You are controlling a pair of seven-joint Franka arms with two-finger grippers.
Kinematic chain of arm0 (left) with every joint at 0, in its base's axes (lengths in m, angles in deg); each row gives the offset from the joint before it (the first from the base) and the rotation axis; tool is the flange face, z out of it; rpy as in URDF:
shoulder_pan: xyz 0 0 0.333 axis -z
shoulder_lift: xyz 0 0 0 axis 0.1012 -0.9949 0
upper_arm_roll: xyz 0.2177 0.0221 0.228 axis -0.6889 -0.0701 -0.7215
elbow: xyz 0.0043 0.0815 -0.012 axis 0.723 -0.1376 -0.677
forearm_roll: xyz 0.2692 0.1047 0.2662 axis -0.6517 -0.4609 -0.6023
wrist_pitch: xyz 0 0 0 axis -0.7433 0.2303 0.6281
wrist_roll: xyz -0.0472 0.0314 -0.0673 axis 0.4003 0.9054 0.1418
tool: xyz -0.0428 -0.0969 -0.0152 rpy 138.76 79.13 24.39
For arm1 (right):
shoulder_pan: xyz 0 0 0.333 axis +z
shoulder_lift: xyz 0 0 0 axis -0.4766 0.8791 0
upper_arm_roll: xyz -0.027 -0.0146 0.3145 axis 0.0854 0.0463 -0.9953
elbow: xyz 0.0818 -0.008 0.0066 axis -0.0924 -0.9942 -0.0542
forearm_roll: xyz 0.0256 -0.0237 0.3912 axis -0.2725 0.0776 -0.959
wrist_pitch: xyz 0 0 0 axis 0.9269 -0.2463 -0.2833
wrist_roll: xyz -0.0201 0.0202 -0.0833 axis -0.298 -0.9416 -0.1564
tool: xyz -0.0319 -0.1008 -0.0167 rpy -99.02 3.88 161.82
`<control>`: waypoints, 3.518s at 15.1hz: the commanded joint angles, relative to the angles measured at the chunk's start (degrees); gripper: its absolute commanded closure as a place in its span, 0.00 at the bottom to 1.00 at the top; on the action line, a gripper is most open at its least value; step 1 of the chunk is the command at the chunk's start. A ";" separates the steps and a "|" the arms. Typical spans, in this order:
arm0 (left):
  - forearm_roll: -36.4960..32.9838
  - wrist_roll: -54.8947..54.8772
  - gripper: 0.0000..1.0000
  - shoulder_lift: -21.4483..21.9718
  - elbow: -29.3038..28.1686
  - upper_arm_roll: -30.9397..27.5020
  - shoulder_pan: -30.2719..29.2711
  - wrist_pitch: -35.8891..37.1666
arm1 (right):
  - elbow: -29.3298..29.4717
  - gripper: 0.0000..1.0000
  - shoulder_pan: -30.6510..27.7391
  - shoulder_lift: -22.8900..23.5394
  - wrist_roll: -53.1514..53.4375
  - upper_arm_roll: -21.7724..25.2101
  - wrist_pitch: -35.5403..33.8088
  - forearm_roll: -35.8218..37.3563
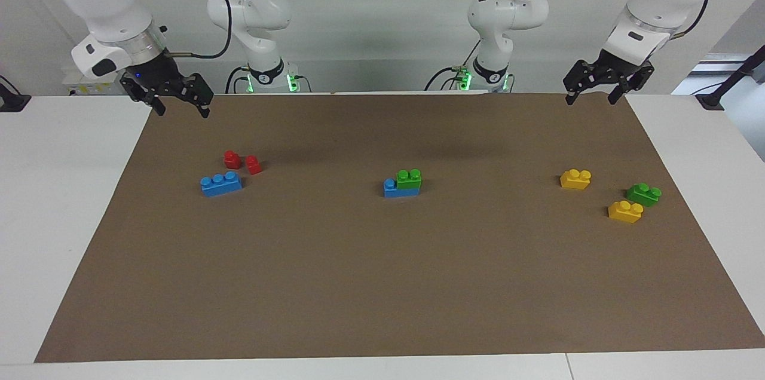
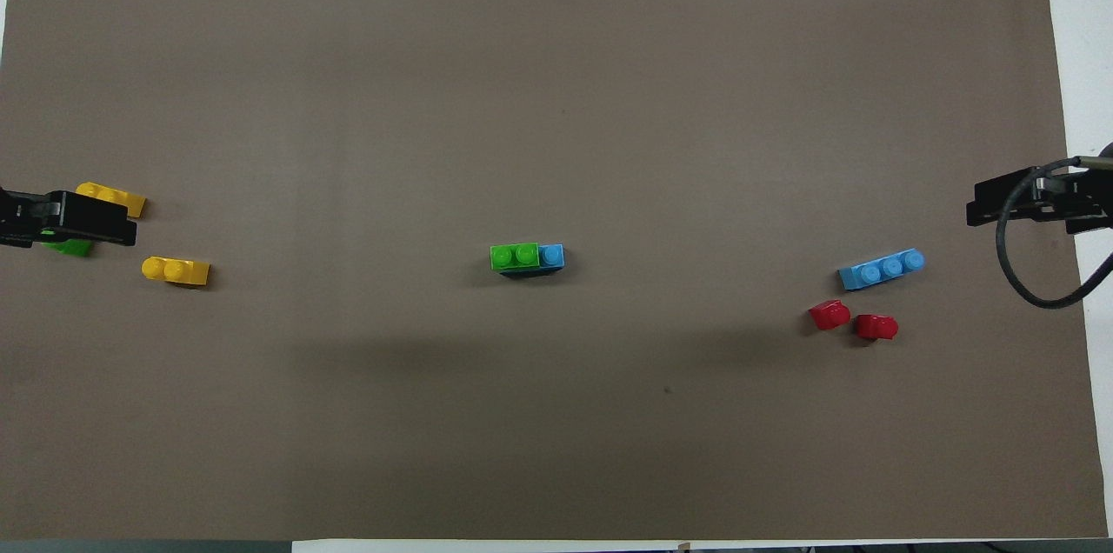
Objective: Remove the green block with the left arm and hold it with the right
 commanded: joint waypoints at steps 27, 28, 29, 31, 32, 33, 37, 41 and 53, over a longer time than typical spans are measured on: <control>-0.91 5.24 0.00 1.45 -3.27 0.37 1.71 -2.05 | -3.67 0.01 12.84 8.64 63.97 -1.37 16.71 -6.14; -0.91 5.77 0.00 1.71 -4.15 0.37 1.98 -2.92 | -4.72 0.01 13.37 8.82 66.70 -1.28 18.37 -7.63; -0.91 6.47 0.00 2.32 -5.11 0.37 2.51 -3.80 | -5.69 0.01 13.46 8.83 68.56 -1.37 19.87 -8.43; -0.91 8.32 0.00 3.47 -7.74 0.37 3.83 -5.47 | -7.62 0.01 13.64 8.91 71.11 -1.28 22.07 -10.36; -0.91 9.63 0.00 4.17 -9.32 0.37 4.70 -6.69 | -8.50 0.01 14.07 9.17 73.56 -1.28 23.56 -11.50; -0.91 11.30 0.00 5.05 -10.91 0.37 5.67 -8.01 | -9.20 0.01 14.69 9.79 76.63 -1.28 25.05 -12.30; -0.74 19.81 0.00 6.99 -15.40 0.46 10.32 -11.62 | -10.52 0.01 17.32 11.90 86.41 -1.37 29.63 -14.67; 0.49 28.17 0.00 6.99 -17.33 0.46 14.02 -14.35 | -14.38 0.01 18.91 12.17 88.35 -1.28 35.95 -18.89; 2.25 83.85 0.00 2.87 -24.72 0.46 26.76 -33.76 | -16.86 0.01 24.62 16.64 86.69 -1.37 40.45 -26.44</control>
